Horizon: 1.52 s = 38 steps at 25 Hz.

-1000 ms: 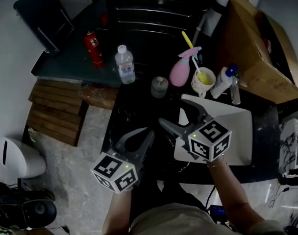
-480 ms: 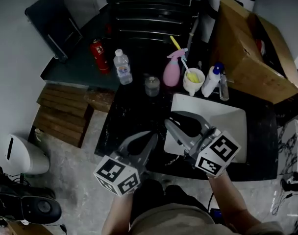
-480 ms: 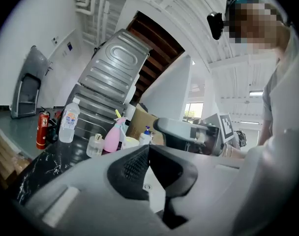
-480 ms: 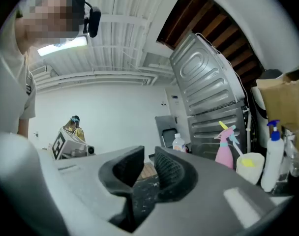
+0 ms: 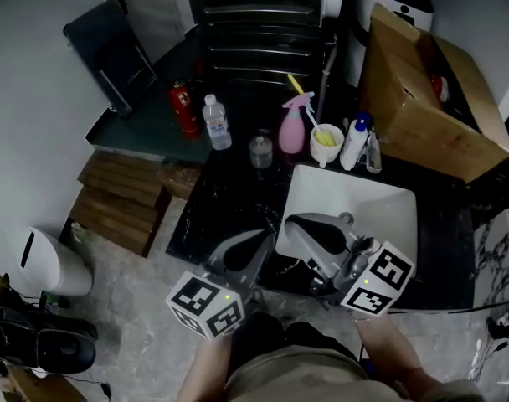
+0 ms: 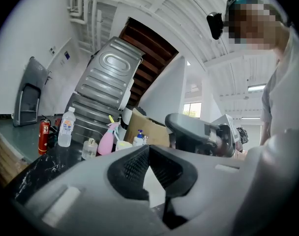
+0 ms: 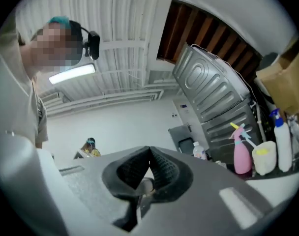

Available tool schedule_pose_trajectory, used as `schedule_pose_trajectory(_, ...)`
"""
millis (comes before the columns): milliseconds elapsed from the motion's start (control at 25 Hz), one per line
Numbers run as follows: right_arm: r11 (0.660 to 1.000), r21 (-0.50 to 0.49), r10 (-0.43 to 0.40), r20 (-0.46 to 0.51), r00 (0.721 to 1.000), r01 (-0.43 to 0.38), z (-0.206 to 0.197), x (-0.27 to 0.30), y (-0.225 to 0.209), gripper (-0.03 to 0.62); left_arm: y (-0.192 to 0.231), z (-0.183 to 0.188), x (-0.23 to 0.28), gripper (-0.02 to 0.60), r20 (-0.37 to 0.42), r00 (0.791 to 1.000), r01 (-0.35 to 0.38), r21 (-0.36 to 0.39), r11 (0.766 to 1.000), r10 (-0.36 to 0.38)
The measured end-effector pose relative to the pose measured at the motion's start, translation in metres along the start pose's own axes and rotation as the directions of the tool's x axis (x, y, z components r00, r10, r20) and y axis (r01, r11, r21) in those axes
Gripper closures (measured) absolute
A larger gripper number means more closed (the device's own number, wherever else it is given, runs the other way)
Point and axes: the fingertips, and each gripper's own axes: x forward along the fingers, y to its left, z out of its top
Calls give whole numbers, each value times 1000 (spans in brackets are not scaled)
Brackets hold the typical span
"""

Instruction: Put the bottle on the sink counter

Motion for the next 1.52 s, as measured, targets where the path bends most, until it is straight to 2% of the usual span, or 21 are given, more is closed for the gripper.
schedule_pose_trajectory(120,999,49,19,50,999,-22,5,-11,13,591,-17,0,-4,575,13,1000,9,-3,1000,-9)
schedule_pose_trajectory(320,998,57,10,100,995,-16,5,-33,28,591,-35,10,-9,575,78,997,-16,-3,1000,16)
schedule_pose_trajectory(600,996,81,20,130,991,-30,0,-46,44,591,-54,1,-13,575,73,997,-23,9,1000,22)
schedule_pose_trajectory(960,994,107,26,33,999,-30,-23,-48,42,591,-50,2,-23,575,94,993,-73,-17,997,74)
schedule_pose_trajectory(1520,996,94,5,6,1000,-5,-29,-51,33,591,-54,-15,-15,575,41,999,-12,-26,1000,13)
